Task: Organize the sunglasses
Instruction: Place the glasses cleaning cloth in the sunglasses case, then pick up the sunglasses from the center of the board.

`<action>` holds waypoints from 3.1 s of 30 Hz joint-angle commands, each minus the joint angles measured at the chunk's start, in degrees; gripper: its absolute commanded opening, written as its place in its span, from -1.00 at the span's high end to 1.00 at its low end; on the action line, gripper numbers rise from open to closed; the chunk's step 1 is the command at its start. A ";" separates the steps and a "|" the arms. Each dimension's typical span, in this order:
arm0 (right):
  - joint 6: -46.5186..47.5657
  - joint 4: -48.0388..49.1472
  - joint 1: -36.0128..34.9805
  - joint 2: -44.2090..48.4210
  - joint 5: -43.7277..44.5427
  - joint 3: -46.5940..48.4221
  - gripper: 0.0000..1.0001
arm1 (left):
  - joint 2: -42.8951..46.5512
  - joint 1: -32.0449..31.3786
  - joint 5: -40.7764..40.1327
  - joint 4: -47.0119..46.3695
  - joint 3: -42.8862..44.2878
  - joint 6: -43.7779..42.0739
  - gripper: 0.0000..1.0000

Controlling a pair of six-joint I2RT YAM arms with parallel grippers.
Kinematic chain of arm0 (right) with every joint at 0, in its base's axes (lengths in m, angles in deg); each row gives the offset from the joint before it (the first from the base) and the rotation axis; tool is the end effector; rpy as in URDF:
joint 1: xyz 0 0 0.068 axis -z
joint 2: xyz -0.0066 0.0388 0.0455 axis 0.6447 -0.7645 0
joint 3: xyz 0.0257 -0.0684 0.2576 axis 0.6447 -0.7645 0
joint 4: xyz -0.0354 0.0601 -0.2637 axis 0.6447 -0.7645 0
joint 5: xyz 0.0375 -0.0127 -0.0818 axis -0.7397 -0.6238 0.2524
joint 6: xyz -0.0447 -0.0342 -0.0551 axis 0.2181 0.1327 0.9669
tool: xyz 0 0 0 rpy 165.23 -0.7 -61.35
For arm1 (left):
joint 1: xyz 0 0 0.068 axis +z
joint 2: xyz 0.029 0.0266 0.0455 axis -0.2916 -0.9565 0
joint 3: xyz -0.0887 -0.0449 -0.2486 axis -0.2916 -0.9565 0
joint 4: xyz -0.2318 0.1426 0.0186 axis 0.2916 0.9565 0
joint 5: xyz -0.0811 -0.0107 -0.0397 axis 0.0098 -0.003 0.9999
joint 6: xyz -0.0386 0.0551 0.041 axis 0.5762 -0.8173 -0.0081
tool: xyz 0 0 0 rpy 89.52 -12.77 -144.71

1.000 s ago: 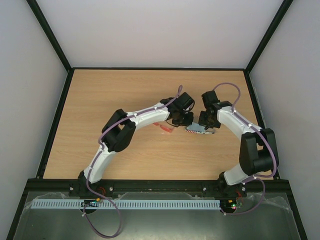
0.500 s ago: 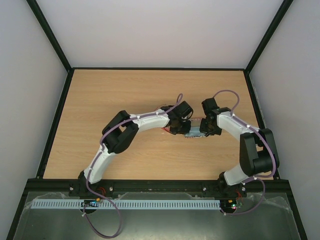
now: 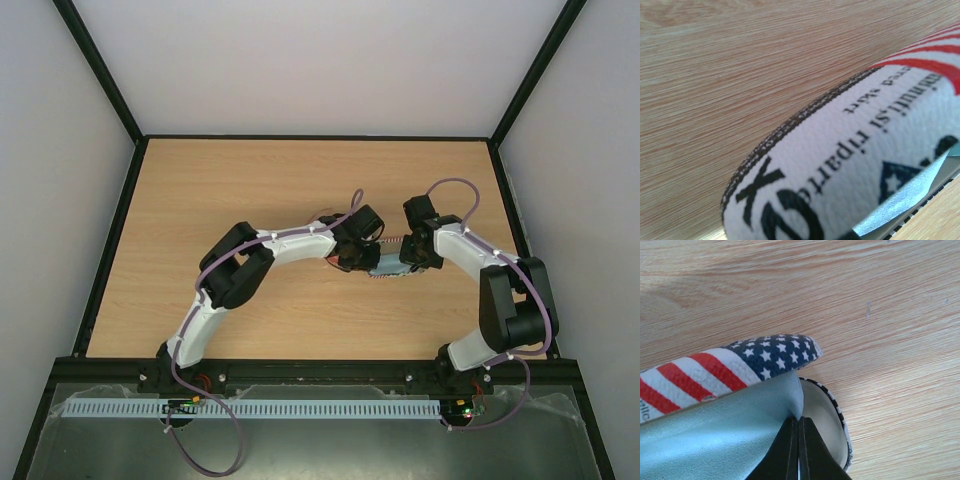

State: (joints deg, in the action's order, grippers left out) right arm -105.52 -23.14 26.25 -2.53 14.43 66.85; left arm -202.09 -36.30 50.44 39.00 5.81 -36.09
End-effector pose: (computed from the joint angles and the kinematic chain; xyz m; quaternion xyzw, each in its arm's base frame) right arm 0.3065 0.0611 0.1429 0.1331 0.9589 -0.0175 0.2501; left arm 0.2909 -0.4143 0.1093 0.1293 0.9419 -0.2855 0.1205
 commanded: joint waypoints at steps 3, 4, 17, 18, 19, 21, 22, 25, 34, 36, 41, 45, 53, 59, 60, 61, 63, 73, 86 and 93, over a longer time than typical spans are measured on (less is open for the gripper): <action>-0.44 -1.34 0.25 -0.14 2.96 -0.07 0.97 | 2.24 -0.31 -0.89 1.27 -0.43 -0.08 0.95; -0.44 -1.32 0.20 -0.30 2.87 -0.12 0.97 | 2.33 -0.32 -0.89 1.26 -0.52 -0.04 0.95; -0.35 -1.54 -0.19 -1.83 1.89 -0.87 0.97 | 2.82 -0.30 -1.79 1.74 -0.61 -0.27 0.95; -0.43 -1.51 -0.28 -2.09 1.80 -0.89 0.97 | 2.86 -0.27 -1.81 1.84 -0.56 -0.29 0.95; -0.43 -1.62 -0.35 -2.38 1.79 -0.93 0.97 | 2.92 -0.33 -1.86 1.93 -0.62 -0.35 0.95; -0.44 -1.71 -0.50 -2.87 1.84 -0.85 0.97 | 3.04 -0.32 -1.99 2.01 -0.62 -0.43 0.95; -0.44 -1.69 -0.52 -2.95 1.80 -0.87 0.97 | 3.07 -0.29 -2.07 2.11 -0.62 -0.38 0.95; -0.53 -1.92 -0.61 -2.99 2.07 -0.84 0.94 | 3.20 -0.31 -2.30 2.27 -0.61 -0.53 0.95; -1.16 -3.36 -0.57 -1.57 3.81 0.32 0.61 | 3.68 -0.27 -2.95 2.98 -0.54 -0.88 0.79; -1.14 -3.71 -0.61 -1.26 3.65 0.75 0.60 | 3.97 -0.28 -3.17 3.13 -0.52 -0.92 0.71; -0.99 -4.54 -0.54 0.93 3.72 1.92 0.54 | 5.04 -0.23 -3.74 3.34 -0.27 -0.89 0.26; -0.77 -5.43 -0.57 1.87 3.59 3.17 0.47 | 6.25 -0.27 -4.26 3.80 -0.09 -0.98 0.06; -1.04 -5.13 -0.61 3.21 2.31 3.86 0.42 | 8.20 -0.27 -4.78 4.37 -0.17 -1.11 -0.14; -1.04 -4.27 -0.56 5.44 -0.63 4.78 0.36 | 12.09 0.74 -6.34 5.53 -1.13 -1.62 -0.28; -1.05 -3.99 -0.58 6.17 -1.64 4.76 0.34 | 13.17 1.62 -6.45 5.64 -2.19 -1.79 -0.29; -1.05 -3.44 -0.61 7.04 -2.74 4.86 0.32 | 14.55 2.61 -6.32 5.58 -3.26 -1.98 -0.30; -1.54 -1.79 -0.59 8.95 -6.48 4.98 0.29 | 18.24 5.50 -6.42 5.37 -5.88 -2.70 -0.34; -9.28 1.05 -9.87 6.99 -17.13 12.36 0.00 | 35.92 22.86 -6.64 3.84 -22.63 -6.69 -0.98; -17.74 1.78 -18.52 -8.93 -11.99 20.21 -0.10 | 50.59 29.26 -3.83 0.30 -38.81 -7.06 -0.99; -19.15 -1.08 -20.79 -13.94 -7.24 23.01 -0.10 | 51.33 30.94 -1.22 -0.69 -40.35 -8.10 -0.99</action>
State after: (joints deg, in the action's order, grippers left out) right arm -122.85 -20.34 6.64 -14.49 3.22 87.15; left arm -152.08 -6.40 47.07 39.57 -33.47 -42.80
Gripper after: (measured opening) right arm 0.549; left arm 0.993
